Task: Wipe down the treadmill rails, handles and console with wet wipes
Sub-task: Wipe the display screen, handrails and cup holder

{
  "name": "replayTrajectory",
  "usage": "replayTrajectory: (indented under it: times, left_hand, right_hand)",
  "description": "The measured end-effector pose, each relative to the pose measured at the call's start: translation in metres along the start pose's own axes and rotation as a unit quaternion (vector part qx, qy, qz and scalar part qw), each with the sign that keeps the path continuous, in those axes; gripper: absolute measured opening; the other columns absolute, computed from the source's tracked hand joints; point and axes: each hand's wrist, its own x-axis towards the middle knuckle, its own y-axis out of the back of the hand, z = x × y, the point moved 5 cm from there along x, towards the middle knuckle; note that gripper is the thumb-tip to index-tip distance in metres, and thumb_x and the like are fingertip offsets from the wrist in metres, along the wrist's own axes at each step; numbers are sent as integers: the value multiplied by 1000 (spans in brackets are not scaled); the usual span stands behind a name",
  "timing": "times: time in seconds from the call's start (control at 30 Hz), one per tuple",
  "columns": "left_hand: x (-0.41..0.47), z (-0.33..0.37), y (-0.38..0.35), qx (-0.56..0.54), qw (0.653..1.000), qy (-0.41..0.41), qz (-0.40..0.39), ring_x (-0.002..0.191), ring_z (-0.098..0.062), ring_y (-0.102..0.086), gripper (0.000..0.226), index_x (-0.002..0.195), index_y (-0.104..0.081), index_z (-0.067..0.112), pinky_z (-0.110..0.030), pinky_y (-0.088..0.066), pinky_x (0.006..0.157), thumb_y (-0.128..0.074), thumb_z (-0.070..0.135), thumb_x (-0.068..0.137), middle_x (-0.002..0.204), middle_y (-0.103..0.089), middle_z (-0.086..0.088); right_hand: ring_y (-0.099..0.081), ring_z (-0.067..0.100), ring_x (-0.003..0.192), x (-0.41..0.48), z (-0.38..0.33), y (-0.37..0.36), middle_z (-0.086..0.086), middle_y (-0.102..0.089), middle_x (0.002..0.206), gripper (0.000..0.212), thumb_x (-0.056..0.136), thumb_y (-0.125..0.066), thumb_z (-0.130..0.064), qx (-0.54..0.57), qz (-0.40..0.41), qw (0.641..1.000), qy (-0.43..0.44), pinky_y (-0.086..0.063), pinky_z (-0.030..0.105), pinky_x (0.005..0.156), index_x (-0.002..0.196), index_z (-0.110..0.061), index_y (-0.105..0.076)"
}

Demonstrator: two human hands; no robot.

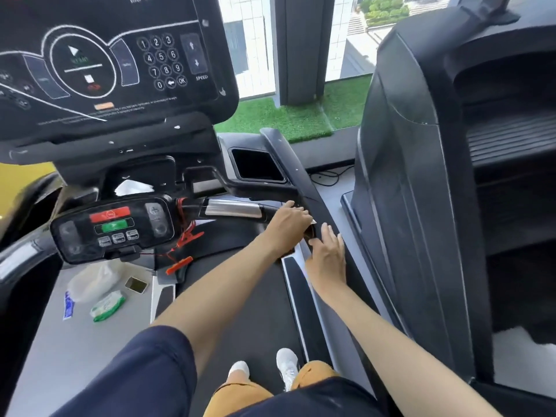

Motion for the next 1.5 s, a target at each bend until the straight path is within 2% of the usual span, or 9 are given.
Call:
replayTrajectory:
  times: [0.17, 0.4, 0.5, 0.67, 0.87, 1.03, 1.23, 1.4, 1.5]
  left_hand:
    - [-21, -10, -4, 117, 978, -171, 0, 90, -18, -61, 19, 89, -67, 12, -32, -47, 87, -52, 3, 82, 92, -64, 0]
    - [-64, -40, 17, 178, 958, -217, 66, 107, -23, -65, 27, 101, -73, 5, -34, -48, 97, -75, 7, 74, 109, -70, -9]
    - [-90, -57, 19, 207, 959, -186, 58, 115, -20, -61, 35, 110, -71, 8, -33, -44, 101, -74, 9, 76, 120, -67, -7]
    - [-139, -95, 34, 233, 967, -93, 43, 121, -20, -56, 45, 121, -65, 8, -35, -44, 104, -37, 4, 86, 131, -60, -5]
    - [-183, -127, 51, 223, 974, -16, 49, 126, -20, -52, 51, 129, -58, 7, -34, -32, 109, -74, 13, 81, 135, -57, -6]
    - [-192, -137, 51, 213, 977, 23, 11, 144, -22, -23, 47, 147, -29, 4, -32, -6, 118, -36, 3, 100, 154, -28, -10]
    - [-239, -151, 58, 150, 980, 19, 130, 135, -25, -41, 53, 138, -46, 2, -35, -24, 114, -51, -9, 86, 144, -45, -13]
    - [-312, -169, 38, 108, 980, 31, 164, 118, -27, -59, 53, 122, -63, 0, -42, -46, 99, -31, -5, 80, 128, -61, -14]
    - [-347, -180, 31, 104, 982, 38, 151, 118, -26, -59, 52, 122, -63, 1, -42, -47, 99, -58, -16, 73, 129, -60, -13]
  right_hand:
    - [-16, 28, 146, 3, -13, 11, 20, -24, 154, 31, 87, -50, 6, -4, 7, 999, 32, 0, 37, 120, 114, -2, -62]
    - [-17, 28, 146, 11, -48, 10, 22, -26, 153, 24, 90, -44, 4, 20, 2, 997, 78, -3, 36, 120, 103, -2, -64]
    - [-17, 27, 146, 10, -72, 9, 20, -27, 153, 26, 92, -44, 2, 32, 2, 993, 112, -5, 36, 121, 109, 0, -64]
    - [-24, 33, 143, 9, -119, 7, 27, -32, 148, 27, 83, -46, 13, 43, 2, 986, 162, -8, 39, 119, 101, 6, -66]
    - [-23, 30, 143, -3, -172, 6, 18, -28, 153, 25, 88, -48, 8, 46, 11, 978, 201, -13, 37, 119, 106, 3, -65]
    - [-23, 26, 143, -20, -206, 0, 15, -34, 150, 32, 86, -48, 9, 54, 24, 974, 219, -10, 33, 120, 111, -1, -65]
    - [-14, 25, 147, -38, -227, -9, 19, -23, 155, 34, 89, -45, 7, 26, 22, 978, 208, -1, 30, 119, 117, -1, -63]
    - [-20, 32, 145, -58, -249, -28, 24, -25, 153, 24, 84, -52, 10, 4, 24, 978, 209, -11, 37, 120, 100, 3, -68]
    - [-16, 35, 145, -70, -267, -35, 25, -20, 154, 12, 81, -59, 8, -8, 33, 976, 215, -12, 41, 120, 90, 3, -67]
